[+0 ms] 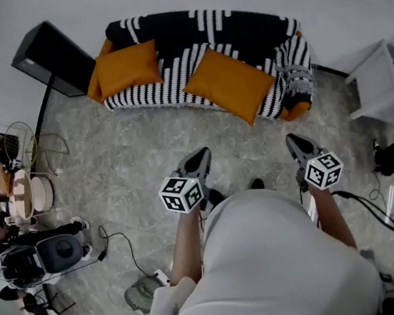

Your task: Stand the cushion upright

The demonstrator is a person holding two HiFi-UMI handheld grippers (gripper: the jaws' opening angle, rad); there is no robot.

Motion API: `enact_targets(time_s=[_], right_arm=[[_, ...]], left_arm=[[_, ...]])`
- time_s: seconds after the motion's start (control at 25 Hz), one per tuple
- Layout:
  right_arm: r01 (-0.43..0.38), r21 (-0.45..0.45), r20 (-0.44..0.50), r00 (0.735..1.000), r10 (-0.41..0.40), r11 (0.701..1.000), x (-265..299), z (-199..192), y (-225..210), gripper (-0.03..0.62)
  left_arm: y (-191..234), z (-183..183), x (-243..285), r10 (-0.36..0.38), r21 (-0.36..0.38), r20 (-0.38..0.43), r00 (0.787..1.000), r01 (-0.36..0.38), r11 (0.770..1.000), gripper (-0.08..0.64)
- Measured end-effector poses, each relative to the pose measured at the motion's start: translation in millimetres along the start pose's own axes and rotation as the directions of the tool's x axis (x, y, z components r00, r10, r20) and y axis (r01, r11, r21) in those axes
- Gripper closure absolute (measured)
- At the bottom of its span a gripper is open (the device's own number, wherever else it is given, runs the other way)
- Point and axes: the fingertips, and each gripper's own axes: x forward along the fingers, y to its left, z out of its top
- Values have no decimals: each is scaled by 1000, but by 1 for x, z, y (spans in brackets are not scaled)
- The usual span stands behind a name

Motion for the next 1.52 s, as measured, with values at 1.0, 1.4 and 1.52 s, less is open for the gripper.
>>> enact_targets(time_s=[1.0,1.4,1.52], right_arm=[[-54,51,-38,998,56,997,-21,-12,-17,548],[-110,89,-102,988,119,990,-42,-34,-51,546],[-134,62,-132,981,141,989,-45,-38,-57,546]], left_arm=[[-31,-18,11,30,-18,-38,999,-31,999,558],[-66,-39,29,45,-53,-20,999,-46,998,558],[-69,-43,38,57,-53,-20,998,-58,997,558]])
